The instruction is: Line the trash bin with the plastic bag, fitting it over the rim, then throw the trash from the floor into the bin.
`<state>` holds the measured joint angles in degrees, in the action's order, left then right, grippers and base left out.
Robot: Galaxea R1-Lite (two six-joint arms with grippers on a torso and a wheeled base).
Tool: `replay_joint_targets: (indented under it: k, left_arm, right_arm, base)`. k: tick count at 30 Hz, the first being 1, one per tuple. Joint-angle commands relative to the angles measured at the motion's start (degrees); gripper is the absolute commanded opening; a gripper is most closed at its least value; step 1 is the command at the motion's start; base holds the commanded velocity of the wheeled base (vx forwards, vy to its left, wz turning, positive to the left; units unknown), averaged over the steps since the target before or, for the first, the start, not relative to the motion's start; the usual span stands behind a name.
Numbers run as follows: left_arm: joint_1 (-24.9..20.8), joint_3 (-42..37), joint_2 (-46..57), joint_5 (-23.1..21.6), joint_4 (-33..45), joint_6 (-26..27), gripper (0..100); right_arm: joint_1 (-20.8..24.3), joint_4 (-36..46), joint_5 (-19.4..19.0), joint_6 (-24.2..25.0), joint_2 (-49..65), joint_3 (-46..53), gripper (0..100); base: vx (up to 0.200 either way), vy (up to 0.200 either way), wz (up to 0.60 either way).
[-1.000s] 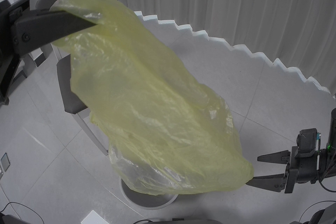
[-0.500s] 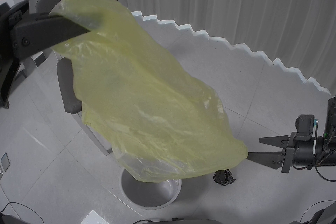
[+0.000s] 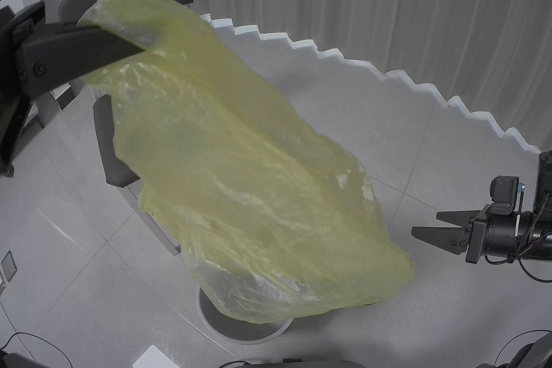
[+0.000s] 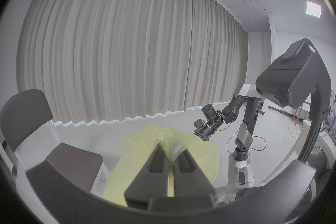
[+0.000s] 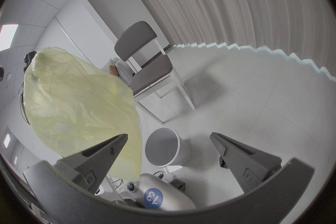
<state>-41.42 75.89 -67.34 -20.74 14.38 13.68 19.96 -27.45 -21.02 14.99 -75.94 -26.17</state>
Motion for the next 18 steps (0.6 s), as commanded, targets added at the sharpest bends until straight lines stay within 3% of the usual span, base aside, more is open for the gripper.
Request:
replay_joint_targets:
  k: [1,9,18]
  left_arm:
    - [0.03,0.14,-0.16,0.08,-0.06,-0.05,0]
    - [0.91,0.23,-0.33,-0.18,-0.15,-0.05,0]
    - [1.35,0.14,-0.51,-0.18,-0.85,-0.23,0]
  right_arm:
    - [2.28,0.03,-0.08,-0.14,-1.94,0.33,100]
    - [7.82,0.21,0.71,-0.05,-1.32,2.88,100]
    - [8.78,1.35,0.63,0.03,5.18,4.82,100]
  base:
    - [0.000,0.000,0.00]
    - [0.000,0.000,0.00]
    - [0.000,0.000,0.00]
